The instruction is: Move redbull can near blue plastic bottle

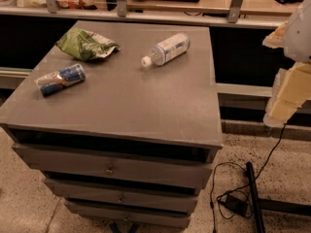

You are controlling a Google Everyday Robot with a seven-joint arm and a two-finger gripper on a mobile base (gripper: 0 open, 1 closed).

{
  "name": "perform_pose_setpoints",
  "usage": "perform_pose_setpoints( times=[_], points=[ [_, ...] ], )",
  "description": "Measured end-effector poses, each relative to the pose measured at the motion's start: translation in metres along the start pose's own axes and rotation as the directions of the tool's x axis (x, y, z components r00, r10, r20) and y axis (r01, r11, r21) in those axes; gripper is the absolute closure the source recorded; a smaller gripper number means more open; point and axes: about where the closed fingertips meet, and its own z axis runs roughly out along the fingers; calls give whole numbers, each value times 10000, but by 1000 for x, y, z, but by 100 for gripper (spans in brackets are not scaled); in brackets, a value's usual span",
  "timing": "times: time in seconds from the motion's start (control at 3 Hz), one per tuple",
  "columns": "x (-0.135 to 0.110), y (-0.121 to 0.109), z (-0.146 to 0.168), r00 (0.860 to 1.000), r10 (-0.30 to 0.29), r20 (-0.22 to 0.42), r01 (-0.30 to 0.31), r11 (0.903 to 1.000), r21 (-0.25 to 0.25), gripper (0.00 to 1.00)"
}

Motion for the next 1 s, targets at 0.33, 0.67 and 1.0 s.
perform_pose_setpoints(
  times=[0.33,0.67,1.0],
  points=[
    [0,0,0,10000,0,1,0,10000,2,0],
    [-12,7,1,9958,352,843,-351,9994,-27,0],
    [-52,22,5,9379,1088,3294,-1190,9928,111,0]
  ],
)
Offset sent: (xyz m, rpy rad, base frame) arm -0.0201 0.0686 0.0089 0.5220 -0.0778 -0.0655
